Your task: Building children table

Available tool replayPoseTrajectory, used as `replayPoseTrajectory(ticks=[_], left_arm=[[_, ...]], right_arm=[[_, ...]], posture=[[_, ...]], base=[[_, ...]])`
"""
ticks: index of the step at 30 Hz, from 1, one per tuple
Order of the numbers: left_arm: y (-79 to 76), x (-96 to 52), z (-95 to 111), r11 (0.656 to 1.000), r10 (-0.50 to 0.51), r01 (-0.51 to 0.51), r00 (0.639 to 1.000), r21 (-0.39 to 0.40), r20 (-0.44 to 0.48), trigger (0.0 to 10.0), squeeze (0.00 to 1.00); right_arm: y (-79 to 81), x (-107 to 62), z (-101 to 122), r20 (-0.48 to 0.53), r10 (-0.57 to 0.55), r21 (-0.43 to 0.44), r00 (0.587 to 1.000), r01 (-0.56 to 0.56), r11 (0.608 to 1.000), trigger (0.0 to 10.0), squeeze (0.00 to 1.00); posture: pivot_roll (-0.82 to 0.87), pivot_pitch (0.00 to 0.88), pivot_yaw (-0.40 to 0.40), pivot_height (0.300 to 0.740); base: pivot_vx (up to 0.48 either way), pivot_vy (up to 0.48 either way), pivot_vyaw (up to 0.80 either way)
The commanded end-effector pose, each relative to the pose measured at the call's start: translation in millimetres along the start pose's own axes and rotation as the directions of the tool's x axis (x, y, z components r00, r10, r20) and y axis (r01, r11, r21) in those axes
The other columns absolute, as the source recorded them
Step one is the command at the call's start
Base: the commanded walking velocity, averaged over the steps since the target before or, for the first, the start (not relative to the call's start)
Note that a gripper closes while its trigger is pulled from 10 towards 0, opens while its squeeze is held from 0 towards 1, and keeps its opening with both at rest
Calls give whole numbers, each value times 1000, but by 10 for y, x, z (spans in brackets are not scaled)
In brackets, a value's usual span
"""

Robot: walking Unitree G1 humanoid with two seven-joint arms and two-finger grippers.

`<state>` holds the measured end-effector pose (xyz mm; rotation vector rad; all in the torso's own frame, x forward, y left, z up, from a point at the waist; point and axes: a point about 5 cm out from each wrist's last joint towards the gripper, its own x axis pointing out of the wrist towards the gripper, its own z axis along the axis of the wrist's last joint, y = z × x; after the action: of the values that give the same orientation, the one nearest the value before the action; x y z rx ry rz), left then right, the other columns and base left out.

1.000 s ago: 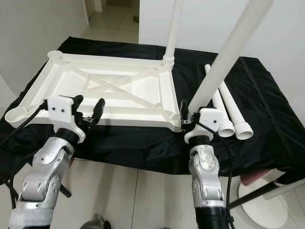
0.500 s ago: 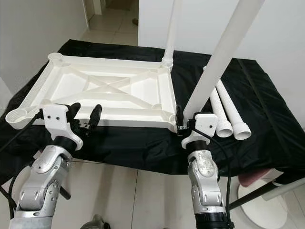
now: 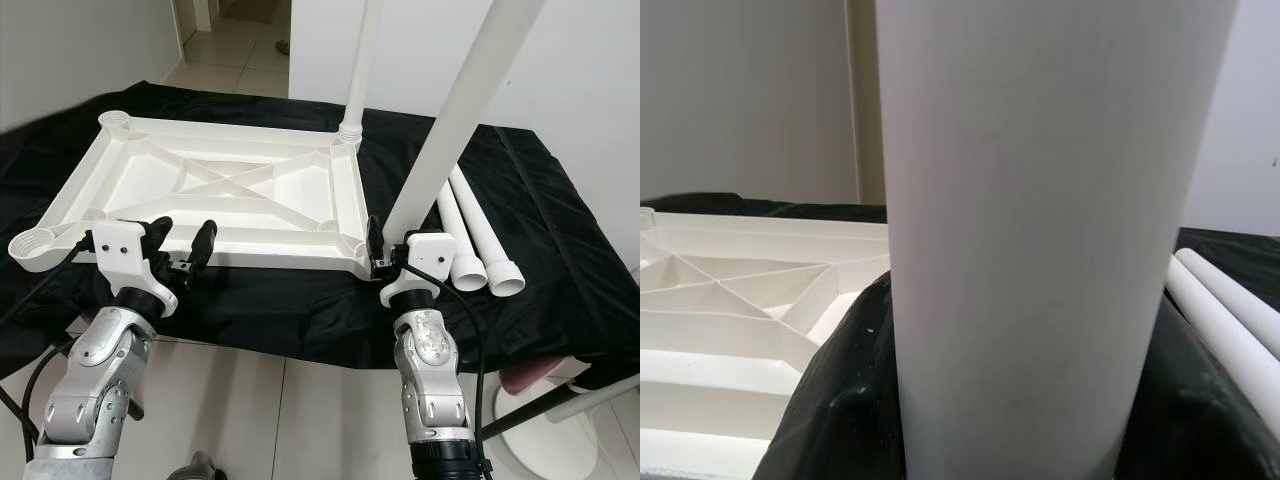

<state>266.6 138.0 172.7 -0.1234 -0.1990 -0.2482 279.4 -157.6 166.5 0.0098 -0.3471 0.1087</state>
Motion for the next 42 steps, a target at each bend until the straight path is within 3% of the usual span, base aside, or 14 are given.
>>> replayPoseTrajectory(ticks=[1,25,35,40,42], left_arm=[[14,-12,46,1000,14,-14,1000,-7,20,10000,0],[-39,-24,49,1000,3,-2,1000,-28,26,10000,0],[-57,-42,64,999,18,-16,999,-41,48,10000,0],[-108,-41,60,999,-23,24,999,-28,38,10000,0],[-194,-43,18,994,-103,103,995,-24,-1,10000,0]], right_arm=[[1,27,16,2,16,-19,1000,-16,1000,10000,0],[6,23,-9,-9,29,-26,1000,-30,999,10000,0],[16,24,-14,-10,37,-31,999,-38,999,10000,0],[22,22,-15,-12,45,-30,999,-45,999,10000,0],[23,29,-13,-14,51,-35,999,-52,998,10000,0]], posture=[[162,0,-59,740],[165,0,-65,740],[166,0,-66,740],[166,0,-67,740],[168,0,-70,740]], base=[[304,0,0],[336,0,0],[0,0,0],[0,0,0],[0,0,0]])
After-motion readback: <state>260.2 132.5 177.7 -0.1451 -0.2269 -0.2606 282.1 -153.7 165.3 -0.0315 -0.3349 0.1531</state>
